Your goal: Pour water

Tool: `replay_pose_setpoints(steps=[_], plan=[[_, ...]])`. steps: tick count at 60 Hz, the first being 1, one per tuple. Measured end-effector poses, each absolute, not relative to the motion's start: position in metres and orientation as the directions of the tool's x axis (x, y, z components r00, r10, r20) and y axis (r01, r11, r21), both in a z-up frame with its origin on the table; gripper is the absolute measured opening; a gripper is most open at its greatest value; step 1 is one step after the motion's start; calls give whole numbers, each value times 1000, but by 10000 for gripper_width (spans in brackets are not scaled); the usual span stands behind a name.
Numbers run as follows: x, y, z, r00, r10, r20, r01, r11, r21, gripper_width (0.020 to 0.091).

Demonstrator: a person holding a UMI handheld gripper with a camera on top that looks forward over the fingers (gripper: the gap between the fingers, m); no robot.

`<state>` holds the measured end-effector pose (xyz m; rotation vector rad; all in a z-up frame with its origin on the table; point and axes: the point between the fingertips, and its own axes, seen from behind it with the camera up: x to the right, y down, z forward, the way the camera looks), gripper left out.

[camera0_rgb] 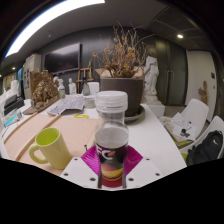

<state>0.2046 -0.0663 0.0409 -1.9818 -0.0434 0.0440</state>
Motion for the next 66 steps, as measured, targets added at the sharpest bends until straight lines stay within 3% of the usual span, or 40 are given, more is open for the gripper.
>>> replay_pose_setpoints(steps=[7,14,17,20,23,44,66], plan=[[204,-73,46,999,49,0,18,-370,-929,317],[205,-71,40,999,44,-9,9,-389,-921,430],[209,-75,41,999,31,-12,1,-415,-910,536],[211,-82,48,1000,17,-15,-7,-421,-907,742],[214,-93,62,1000,2,-1,-1,-421,-907,867],[155,-243,150,991,-118,67,-7,-535,-845,858],[44,-338,191,985,-168,49,-52,-549,-834,859]])
